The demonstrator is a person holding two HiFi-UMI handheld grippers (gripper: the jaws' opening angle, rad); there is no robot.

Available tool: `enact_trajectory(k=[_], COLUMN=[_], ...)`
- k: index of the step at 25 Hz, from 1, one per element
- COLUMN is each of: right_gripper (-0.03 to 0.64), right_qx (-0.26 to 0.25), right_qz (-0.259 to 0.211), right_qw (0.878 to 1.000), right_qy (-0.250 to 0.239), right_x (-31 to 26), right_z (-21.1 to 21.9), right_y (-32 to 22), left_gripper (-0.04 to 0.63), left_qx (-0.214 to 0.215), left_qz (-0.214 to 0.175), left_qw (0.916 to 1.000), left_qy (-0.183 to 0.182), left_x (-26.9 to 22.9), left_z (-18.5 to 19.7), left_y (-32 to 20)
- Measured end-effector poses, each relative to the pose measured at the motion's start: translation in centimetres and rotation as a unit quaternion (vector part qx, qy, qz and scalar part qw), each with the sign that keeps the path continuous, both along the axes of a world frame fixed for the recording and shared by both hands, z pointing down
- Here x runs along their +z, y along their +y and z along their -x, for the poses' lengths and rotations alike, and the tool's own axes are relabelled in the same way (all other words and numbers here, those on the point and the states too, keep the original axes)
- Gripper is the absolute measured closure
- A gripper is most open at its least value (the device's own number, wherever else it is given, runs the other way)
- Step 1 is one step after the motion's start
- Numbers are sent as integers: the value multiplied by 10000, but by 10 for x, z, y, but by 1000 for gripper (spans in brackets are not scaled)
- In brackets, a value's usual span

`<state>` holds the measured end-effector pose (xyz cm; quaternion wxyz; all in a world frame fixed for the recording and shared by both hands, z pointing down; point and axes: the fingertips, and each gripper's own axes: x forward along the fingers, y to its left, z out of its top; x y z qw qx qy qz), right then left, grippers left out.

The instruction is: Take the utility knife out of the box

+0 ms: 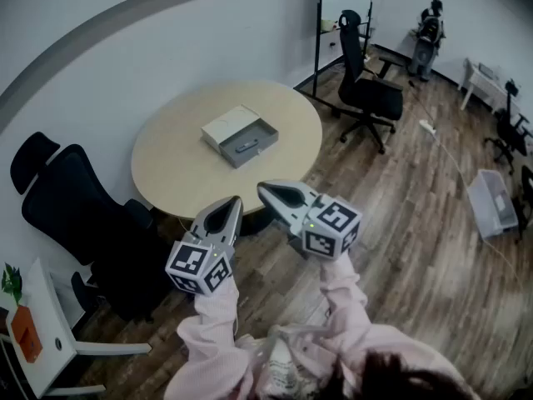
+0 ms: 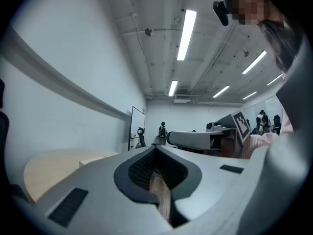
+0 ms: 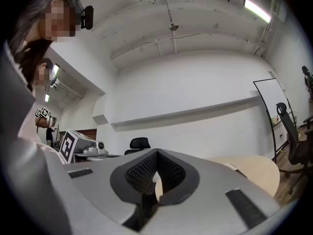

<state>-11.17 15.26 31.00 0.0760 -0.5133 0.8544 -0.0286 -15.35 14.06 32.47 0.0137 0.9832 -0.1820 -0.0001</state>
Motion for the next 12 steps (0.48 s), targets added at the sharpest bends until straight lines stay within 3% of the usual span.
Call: enact_trajectory(k=[12], right_gripper=[627], right_qx=[212], right_qz=[75], right_qw=[9997], right_qy=[-64], right_x=[4], right_z=[-17], right_y=[-14], left_gripper=[586], left_qx=[52], left_qz=[-15], left_qw=[10000], left_qy=[33], left_x=[-2], left_z=[-11], left_y=[-12])
